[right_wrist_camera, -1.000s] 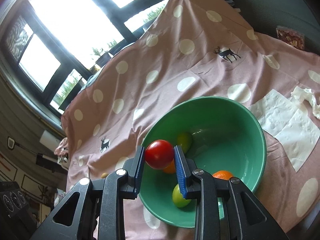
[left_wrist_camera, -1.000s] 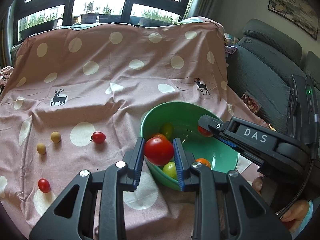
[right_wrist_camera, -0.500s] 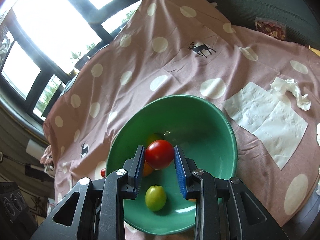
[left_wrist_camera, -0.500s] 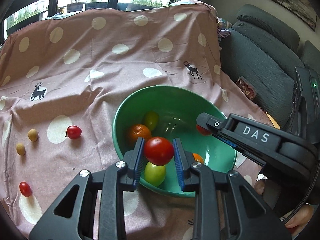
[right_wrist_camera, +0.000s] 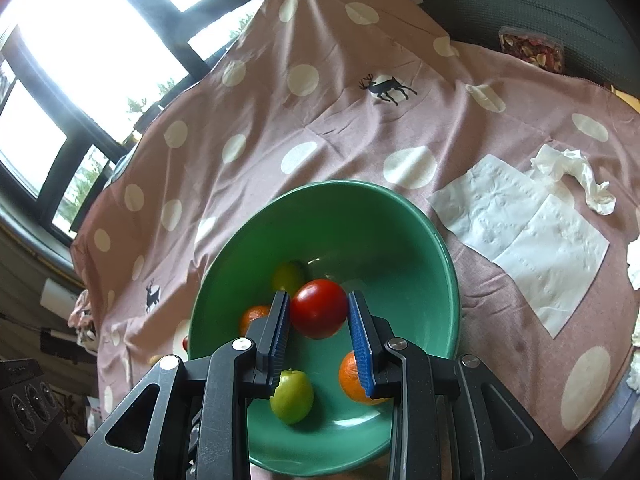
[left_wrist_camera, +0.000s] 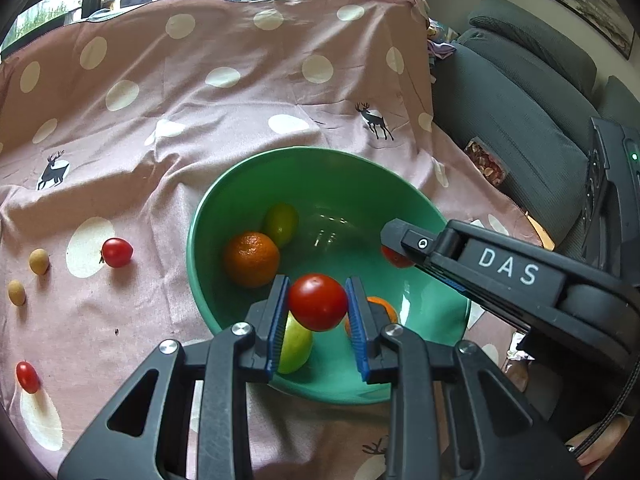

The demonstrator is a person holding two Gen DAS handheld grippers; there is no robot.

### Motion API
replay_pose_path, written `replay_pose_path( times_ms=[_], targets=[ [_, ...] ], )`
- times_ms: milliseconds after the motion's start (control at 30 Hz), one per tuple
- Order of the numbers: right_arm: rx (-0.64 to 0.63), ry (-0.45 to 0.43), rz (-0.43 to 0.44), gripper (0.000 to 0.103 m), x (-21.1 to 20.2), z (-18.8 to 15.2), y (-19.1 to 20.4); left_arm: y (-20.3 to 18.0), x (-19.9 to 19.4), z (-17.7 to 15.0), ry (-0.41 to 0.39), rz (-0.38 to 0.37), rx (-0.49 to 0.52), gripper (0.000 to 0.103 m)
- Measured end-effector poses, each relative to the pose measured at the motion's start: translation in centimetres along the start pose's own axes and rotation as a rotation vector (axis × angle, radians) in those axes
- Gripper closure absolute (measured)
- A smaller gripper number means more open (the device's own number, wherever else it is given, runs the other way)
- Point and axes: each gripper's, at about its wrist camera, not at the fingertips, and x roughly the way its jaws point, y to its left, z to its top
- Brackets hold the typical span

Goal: Organize fruits
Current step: 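Lower the cherry tomato into the bowl and open the right gripper, then move the right gripper to the small tan fruit and close on it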

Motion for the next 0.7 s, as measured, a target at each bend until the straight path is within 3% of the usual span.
replay_pose_path(
  times_ms=[267, 433, 500, 533, 600, 700],
  targets=[
    [0.003, 0.006, -0.030, 0.071, 0.2, 0.0, 0.0, 0.8, -0.5, 0.4, -0.011, -0.038, -0.044, 0.075],
    [-0.009, -0.011, -0.032, 0.071, 0.1, 0.0, 0.2, 1.7, -2.2, 0.4, -0.040, -0.046, -0.076, 0.050],
    [-0.017, -0.019, -0.028, 0.071, 0.1, 0.0, 0.5, 2.6, -3.4, 0.4, -0.062, -0.055, -0.095, 0.034],
    [-0.021, -0.022, -0.027, 0.066, 0.1, 0.0, 0.6, 3.2, -4.0, 0.4, -0.078, -0.049, -0.110, 0.030],
    [-0.028, -0.026, -0.021, 0.056, 0.1, 0.0, 0.9, 4.7, -5.4, 0.3, -0.113, -0.015, -0.139, 0.026],
    [-0.052, -0.024, -0.002, 0.049, 0.2, -0.2, 1.8, 8.0, -7.0, -0.2, -0.128, 0.077, -0.227, 0.025]
  ],
)
